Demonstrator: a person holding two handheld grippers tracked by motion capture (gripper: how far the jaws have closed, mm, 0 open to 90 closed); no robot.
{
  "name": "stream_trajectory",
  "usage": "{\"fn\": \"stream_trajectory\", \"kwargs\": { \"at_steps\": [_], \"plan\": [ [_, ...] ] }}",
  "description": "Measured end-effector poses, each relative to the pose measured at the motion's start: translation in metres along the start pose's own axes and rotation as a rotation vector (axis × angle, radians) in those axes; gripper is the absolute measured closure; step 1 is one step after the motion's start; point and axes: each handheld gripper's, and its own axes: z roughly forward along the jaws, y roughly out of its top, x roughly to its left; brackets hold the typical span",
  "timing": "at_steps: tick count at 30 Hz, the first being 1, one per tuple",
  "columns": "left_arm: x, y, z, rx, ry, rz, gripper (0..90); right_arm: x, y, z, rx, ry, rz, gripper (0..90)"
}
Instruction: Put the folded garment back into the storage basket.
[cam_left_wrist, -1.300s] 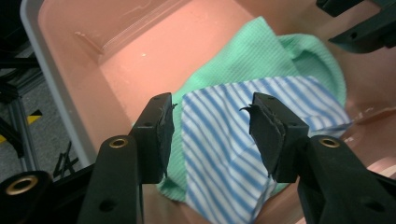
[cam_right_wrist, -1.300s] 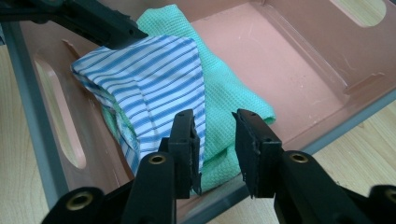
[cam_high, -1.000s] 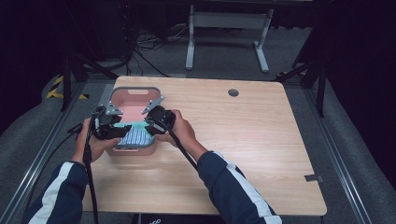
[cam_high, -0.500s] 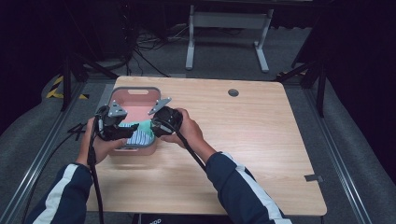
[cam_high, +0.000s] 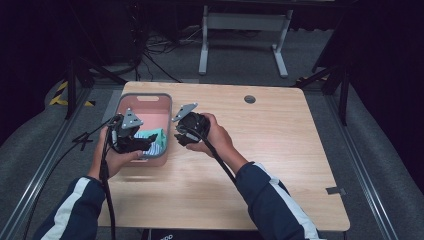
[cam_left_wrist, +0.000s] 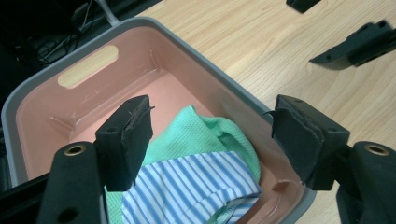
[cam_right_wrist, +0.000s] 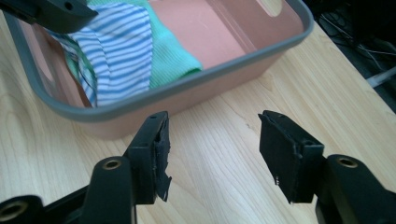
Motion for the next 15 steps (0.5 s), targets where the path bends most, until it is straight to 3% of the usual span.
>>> {"fn": "stream_trajectory", "kwargs": {
  "at_steps": [7, 15],
  "plan": [
    [-0.015, 0.005, -0.003, -0.011, -0.004, 0.051, 26.6, -0.006, -0.014, -0.017, 0.008, -0.020, -0.012, 41.6],
    [-0.037, 0.011, -0.003, -0.031, -0.050, 0.093, 25.9, -0.011, -0.034, -0.037, 0.015, -0.035, -0.010, 40.7]
  ]
}}
